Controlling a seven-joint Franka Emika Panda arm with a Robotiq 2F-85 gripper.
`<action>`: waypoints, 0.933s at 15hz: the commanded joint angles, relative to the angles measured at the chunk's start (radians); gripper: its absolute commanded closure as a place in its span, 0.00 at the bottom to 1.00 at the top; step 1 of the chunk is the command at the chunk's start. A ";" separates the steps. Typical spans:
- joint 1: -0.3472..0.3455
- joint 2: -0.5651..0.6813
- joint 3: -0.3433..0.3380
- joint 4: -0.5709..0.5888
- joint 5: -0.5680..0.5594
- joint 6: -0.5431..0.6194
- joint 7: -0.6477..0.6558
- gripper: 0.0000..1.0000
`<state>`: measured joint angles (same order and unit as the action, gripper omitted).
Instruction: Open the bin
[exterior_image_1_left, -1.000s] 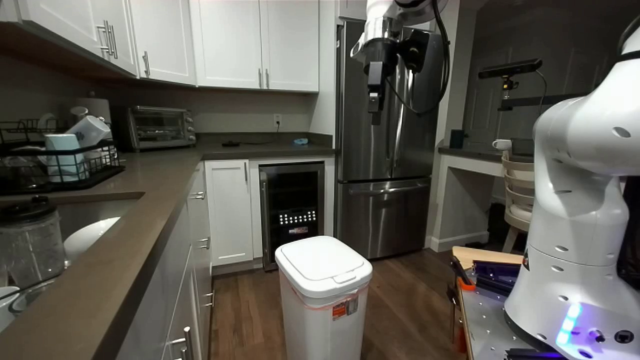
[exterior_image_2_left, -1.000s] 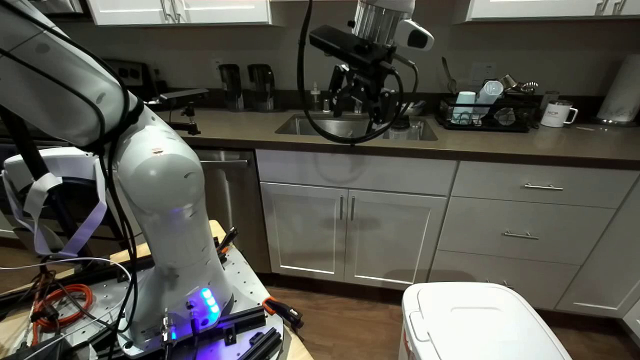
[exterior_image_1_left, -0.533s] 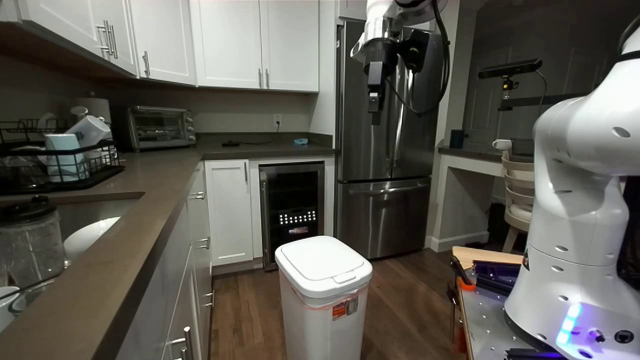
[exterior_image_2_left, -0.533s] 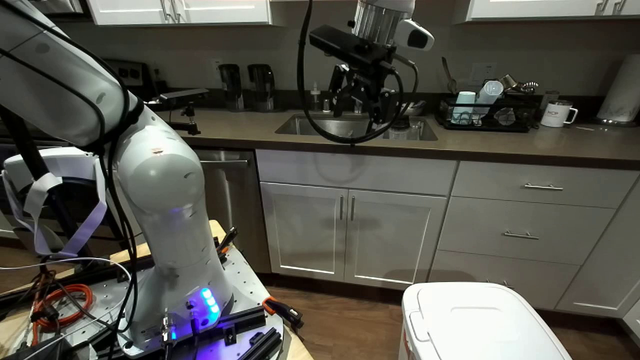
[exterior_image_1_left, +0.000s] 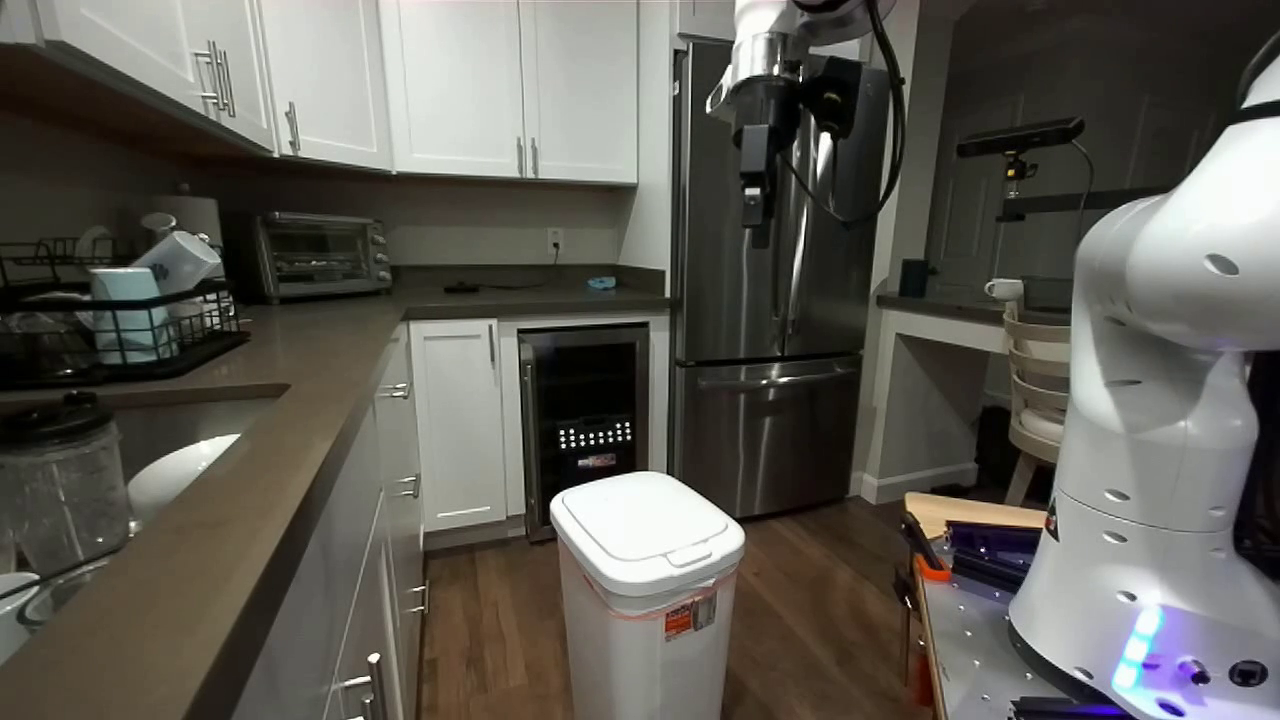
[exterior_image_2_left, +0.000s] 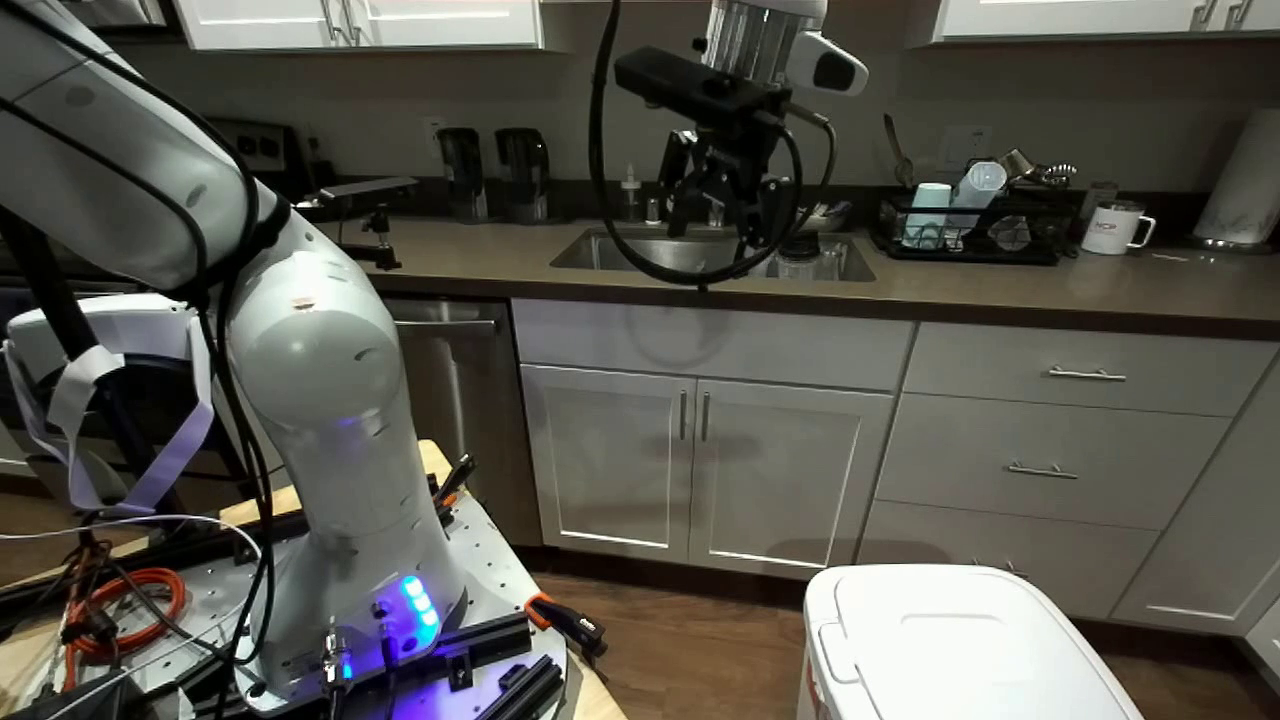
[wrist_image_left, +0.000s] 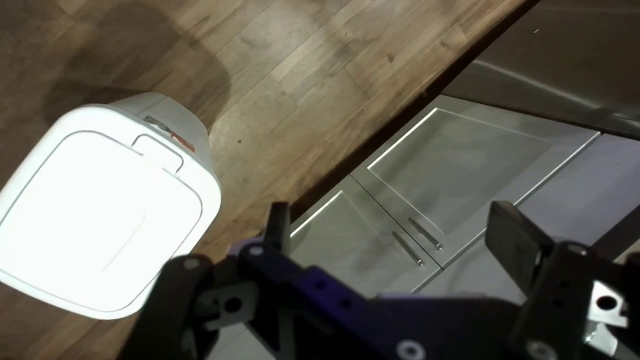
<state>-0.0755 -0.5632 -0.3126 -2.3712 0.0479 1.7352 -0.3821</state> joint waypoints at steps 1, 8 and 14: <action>-0.050 -0.003 0.052 -0.005 -0.050 0.031 0.066 0.00; -0.089 -0.042 0.093 -0.217 -0.089 0.222 0.210 0.00; -0.115 0.175 0.091 -0.429 -0.095 0.608 0.285 0.00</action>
<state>-0.1689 -0.5597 -0.2344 -2.8055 -0.0331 2.1935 -0.1339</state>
